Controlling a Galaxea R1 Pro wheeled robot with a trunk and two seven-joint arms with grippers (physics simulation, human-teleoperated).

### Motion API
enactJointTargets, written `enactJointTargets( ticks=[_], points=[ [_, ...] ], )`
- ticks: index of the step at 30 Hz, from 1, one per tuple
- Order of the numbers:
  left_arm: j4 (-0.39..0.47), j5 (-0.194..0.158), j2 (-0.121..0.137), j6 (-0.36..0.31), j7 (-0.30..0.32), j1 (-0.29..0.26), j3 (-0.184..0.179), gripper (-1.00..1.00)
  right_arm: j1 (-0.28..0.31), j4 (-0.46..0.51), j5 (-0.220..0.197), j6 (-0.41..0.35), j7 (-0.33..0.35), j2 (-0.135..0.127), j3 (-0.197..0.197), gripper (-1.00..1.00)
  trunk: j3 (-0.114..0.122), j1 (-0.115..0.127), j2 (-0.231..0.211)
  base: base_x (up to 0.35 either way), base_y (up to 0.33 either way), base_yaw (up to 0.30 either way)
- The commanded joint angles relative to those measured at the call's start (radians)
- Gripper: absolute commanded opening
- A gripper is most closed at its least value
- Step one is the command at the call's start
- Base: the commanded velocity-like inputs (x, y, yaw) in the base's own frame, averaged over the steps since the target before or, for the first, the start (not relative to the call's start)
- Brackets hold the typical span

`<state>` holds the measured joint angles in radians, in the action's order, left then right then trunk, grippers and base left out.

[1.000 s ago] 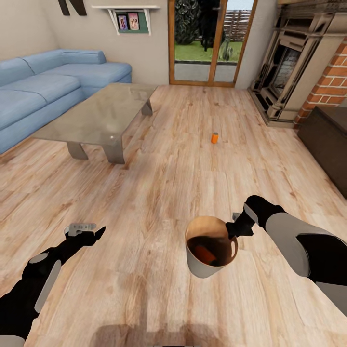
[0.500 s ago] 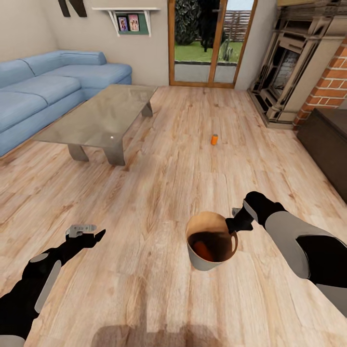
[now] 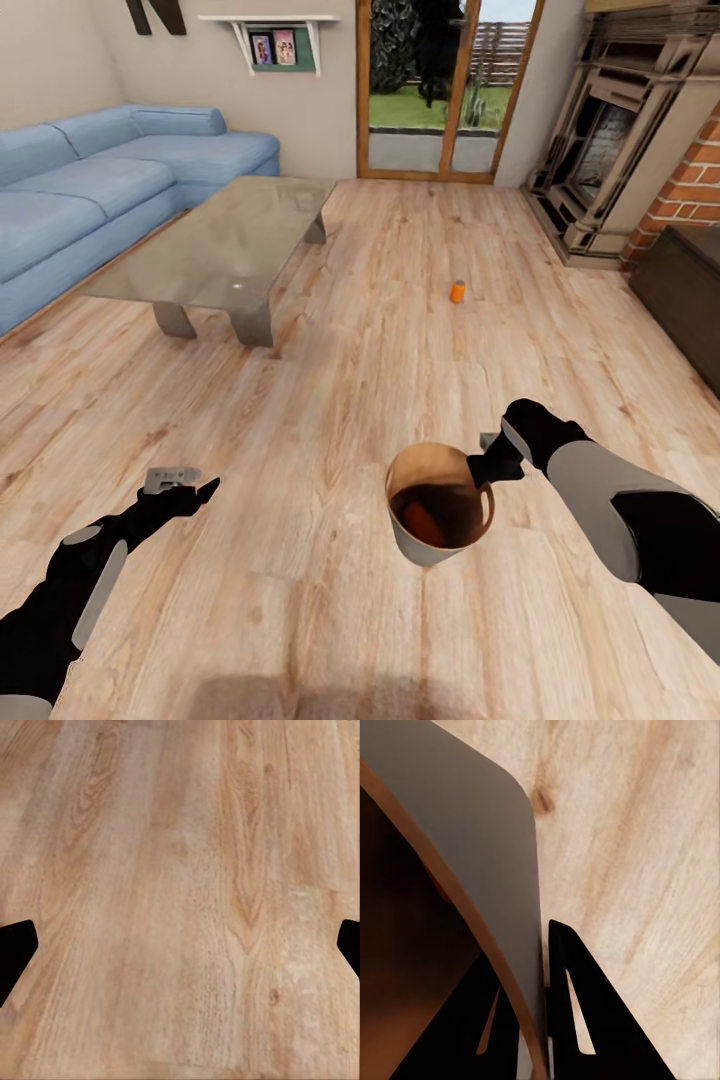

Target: Put the three can of soda from the living room inside the tash can in the kitchen.

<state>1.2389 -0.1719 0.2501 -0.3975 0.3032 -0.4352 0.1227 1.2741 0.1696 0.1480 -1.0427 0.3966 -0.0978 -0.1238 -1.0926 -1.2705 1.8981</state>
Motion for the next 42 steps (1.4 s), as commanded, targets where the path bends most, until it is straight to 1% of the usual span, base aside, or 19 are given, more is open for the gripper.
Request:
enactJointTargets(
  ticks=[1,3,9,12,14,17,26,42],
  points=[
    [0.000,0.000,0.000,0.000,0.000,0.000,0.000,1.00,0.000,0.000,-0.033,-0.004,0.002,0.001,0.015,-1.00,0.000,0.000,0.000,0.101,0.309,0.000],
    [-0.005,0.000,0.000,-0.001,0.001,0.000,0.001,1.00,-0.002,0.000,-0.034,-0.004,0.002,0.002,0.015,-1.00,0.000,0.000,0.000,0.102,0.310,0.000],
    [-0.064,-0.001,0.000,0.001,0.003,0.000,0.000,1.00,-0.005,0.001,-0.033,-0.004,0.001,-0.001,0.015,-1.00,0.000,0.000,0.000,0.103,0.312,0.000],
    [-0.075,-0.001,0.000,0.000,0.003,0.000,0.000,1.00,-0.005,0.001,-0.033,-0.004,-0.002,-0.003,0.016,-1.00,0.000,0.000,0.000,0.103,0.312,0.000],
    [-0.079,-0.002,0.000,0.001,0.003,0.000,0.000,1.00,-0.005,0.001,-0.033,-0.004,-0.009,-0.004,0.016,-1.00,0.000,0.000,0.000,0.103,0.312,-0.003],
    [-0.085,-0.002,0.000,0.000,0.003,0.000,0.000,1.00,-0.007,0.001,-0.034,-0.004,-0.044,-0.001,0.016,-1.00,0.000,0.000,0.000,0.103,0.313,-0.070],
    [-0.089,-0.001,0.000,-0.001,0.004,-0.002,-0.001,1.00,-0.011,0.001,-0.035,-0.004,-0.072,0.005,0.017,-1.00,0.000,0.000,0.000,0.103,0.313,-0.160],
    [-0.101,-0.001,0.000,-0.002,0.004,-0.003,-0.001,1.00,-0.012,0.002,-0.034,-0.004,-0.076,0.007,0.017,-1.00,0.000,0.000,0.000,0.096,0.313,-0.199]
  ],
)
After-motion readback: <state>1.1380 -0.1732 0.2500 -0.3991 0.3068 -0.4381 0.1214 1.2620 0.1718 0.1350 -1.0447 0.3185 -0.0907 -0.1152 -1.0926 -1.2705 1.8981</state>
